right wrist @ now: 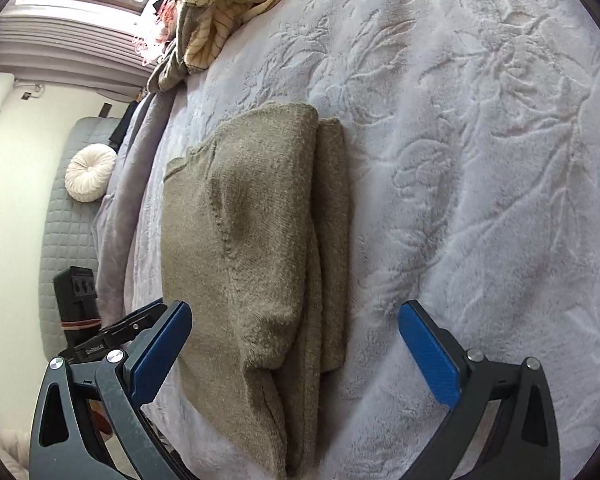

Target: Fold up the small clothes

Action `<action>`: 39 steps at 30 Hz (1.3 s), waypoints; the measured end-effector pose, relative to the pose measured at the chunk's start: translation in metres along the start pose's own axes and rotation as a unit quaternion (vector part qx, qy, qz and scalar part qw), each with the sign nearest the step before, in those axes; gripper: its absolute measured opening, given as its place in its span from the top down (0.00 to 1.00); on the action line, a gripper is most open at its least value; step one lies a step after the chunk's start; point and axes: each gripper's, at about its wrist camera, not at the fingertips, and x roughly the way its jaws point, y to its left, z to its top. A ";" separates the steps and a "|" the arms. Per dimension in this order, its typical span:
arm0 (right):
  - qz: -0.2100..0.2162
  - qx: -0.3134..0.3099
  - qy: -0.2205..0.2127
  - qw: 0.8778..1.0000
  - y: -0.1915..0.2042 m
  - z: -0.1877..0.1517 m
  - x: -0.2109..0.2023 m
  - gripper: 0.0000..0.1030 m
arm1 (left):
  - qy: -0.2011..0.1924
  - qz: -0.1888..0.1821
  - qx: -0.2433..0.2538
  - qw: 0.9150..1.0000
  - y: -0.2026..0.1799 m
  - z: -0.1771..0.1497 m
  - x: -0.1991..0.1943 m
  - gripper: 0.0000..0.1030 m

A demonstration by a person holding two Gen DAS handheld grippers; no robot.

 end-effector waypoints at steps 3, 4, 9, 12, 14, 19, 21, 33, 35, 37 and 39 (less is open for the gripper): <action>0.027 -0.013 0.011 0.999 0.004 0.010 0.010 0.00 | 0.016 -0.027 0.008 0.999 -0.005 0.010 0.014 0.00; 0.024 -0.012 0.020 0.999 0.002 0.013 0.017 0.00 | 0.019 -0.029 0.012 0.999 -0.007 0.011 0.018 0.00; 0.049 -0.011 0.024 0.998 -0.002 0.025 0.036 0.00 | 0.010 -0.052 0.018 0.998 -0.023 0.025 0.032 0.00; 0.086 -0.018 0.021 0.996 0.004 0.029 0.039 0.00 | 0.005 -0.038 0.010 0.999 -0.032 0.030 0.036 0.00; 0.099 -0.019 0.032 0.994 0.008 0.031 0.047 0.00 | 0.001 -0.039 0.005 0.999 -0.031 0.030 0.037 0.00; 0.095 -0.003 0.038 0.995 0.006 0.034 0.058 0.03 | 0.008 -0.053 -0.013 0.998 -0.021 0.027 0.043 0.05; 0.094 0.015 0.041 0.995 0.002 0.032 0.059 0.36 | 0.001 -0.053 -0.017 0.998 -0.023 0.026 0.039 0.16; 0.193 0.070 0.034 0.978 0.039 0.001 0.030 0.69 | -0.040 -0.103 0.046 0.993 -0.045 0.004 -0.039 0.54; 0.200 0.074 0.033 0.976 0.048 -0.009 0.023 0.69 | -0.041 -0.114 0.043 0.992 -0.042 -0.004 -0.055 0.54; 0.206 0.078 0.034 0.975 0.055 -0.019 0.015 0.69 | -0.043 -0.123 0.041 0.991 -0.042 -0.015 -0.071 0.54; 0.212 0.085 0.035 0.973 0.063 -0.030 0.010 0.69 | -0.044 -0.125 0.044 0.990 -0.042 -0.028 -0.086 0.54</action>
